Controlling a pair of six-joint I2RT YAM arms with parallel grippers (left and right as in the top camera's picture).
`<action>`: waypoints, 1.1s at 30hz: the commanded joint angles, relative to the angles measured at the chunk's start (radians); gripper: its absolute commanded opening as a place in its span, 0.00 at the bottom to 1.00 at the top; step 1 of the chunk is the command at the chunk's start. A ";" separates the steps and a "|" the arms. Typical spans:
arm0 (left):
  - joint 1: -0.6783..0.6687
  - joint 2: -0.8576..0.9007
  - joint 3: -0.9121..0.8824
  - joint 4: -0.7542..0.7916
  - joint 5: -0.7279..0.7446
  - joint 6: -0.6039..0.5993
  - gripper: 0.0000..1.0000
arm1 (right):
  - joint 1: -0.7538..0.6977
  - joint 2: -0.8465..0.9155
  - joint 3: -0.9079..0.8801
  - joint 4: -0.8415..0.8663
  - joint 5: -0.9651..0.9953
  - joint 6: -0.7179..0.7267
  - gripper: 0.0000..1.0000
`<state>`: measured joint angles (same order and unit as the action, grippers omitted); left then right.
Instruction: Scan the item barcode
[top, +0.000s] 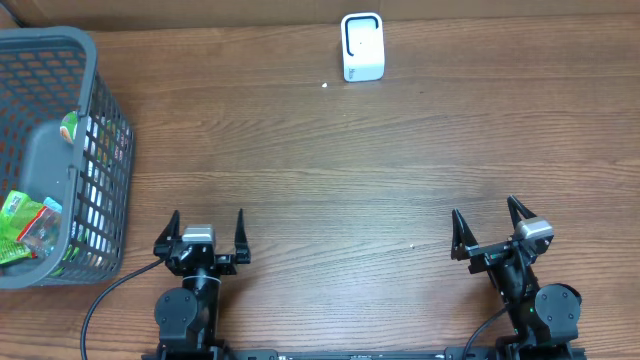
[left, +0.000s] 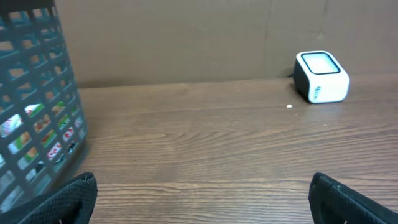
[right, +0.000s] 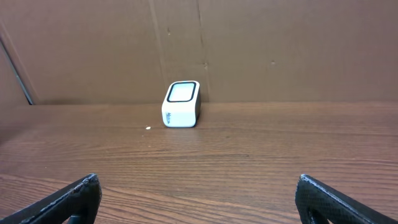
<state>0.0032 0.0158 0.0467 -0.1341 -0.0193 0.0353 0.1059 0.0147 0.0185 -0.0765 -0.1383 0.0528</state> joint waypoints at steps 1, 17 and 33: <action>-0.004 -0.011 0.043 -0.004 0.032 -0.028 1.00 | 0.005 -0.012 -0.011 0.004 0.007 0.007 1.00; -0.004 0.141 0.394 -0.267 0.034 -0.063 1.00 | 0.005 -0.012 -0.011 0.004 0.007 0.007 1.00; -0.004 0.539 0.768 -0.263 0.132 -0.194 1.00 | 0.005 -0.012 -0.011 0.004 0.007 0.007 1.00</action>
<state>0.0032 0.4873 0.6983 -0.3889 0.0353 -0.1112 0.1055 0.0147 0.0185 -0.0761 -0.1383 0.0528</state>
